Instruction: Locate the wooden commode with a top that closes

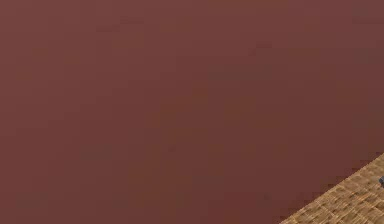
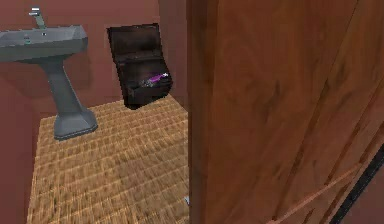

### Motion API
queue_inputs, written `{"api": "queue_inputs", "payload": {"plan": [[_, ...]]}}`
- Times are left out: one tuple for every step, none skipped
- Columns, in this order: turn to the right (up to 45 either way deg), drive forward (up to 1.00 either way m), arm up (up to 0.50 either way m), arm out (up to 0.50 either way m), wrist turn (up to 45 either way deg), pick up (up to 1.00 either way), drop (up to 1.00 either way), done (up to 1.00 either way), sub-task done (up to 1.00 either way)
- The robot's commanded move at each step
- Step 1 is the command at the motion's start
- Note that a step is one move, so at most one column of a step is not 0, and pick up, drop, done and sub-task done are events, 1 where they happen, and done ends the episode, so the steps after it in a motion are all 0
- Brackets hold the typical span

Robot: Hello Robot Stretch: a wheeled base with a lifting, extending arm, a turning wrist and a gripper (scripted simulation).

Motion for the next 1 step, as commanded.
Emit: {"api": "queue_inputs", "payload": {"plan": [[0.0,0.05,0.00,0.00,0.0,0.00,0.00,0.00,0.00]]}}
